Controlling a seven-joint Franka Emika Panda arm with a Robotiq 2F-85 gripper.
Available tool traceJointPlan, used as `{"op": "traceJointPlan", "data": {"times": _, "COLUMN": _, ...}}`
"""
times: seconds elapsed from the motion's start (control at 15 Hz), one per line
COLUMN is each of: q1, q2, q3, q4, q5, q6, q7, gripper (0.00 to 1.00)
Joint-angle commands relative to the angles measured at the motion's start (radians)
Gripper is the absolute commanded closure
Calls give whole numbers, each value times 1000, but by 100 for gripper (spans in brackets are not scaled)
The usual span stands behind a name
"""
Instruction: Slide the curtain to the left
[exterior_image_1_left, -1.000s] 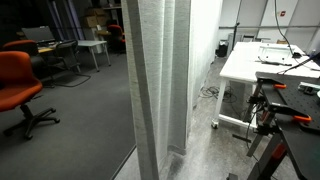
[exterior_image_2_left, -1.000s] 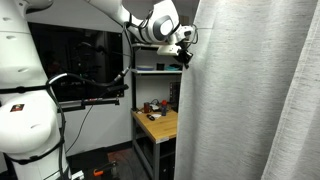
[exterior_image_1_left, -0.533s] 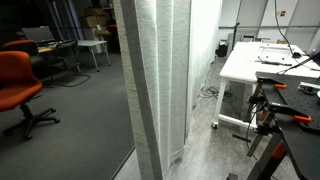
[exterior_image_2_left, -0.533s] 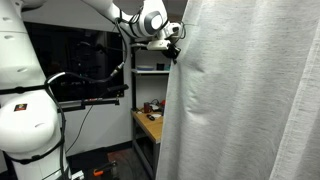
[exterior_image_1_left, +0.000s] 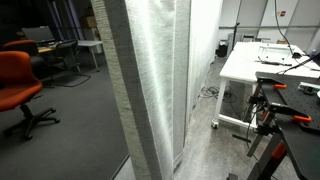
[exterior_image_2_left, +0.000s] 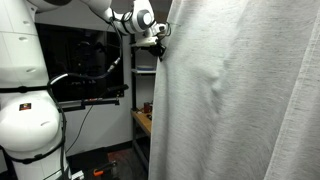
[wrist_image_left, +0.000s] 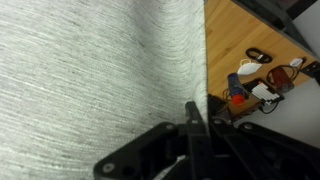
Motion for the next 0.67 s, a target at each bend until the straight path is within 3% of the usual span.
{"op": "traceJointPlan", "data": {"times": 0.0, "q1": 59, "q2": 126, "q3": 39, "q4": 178, "q5": -98, "q6": -108, "q7": 51, "gripper": 99}}
{"op": "traceJointPlan", "data": {"times": 0.6, "q1": 214, "q2": 326, "q3": 34, "q4": 438, "q5": -304, "q6": -221, "q7": 28, "gripper": 99}}
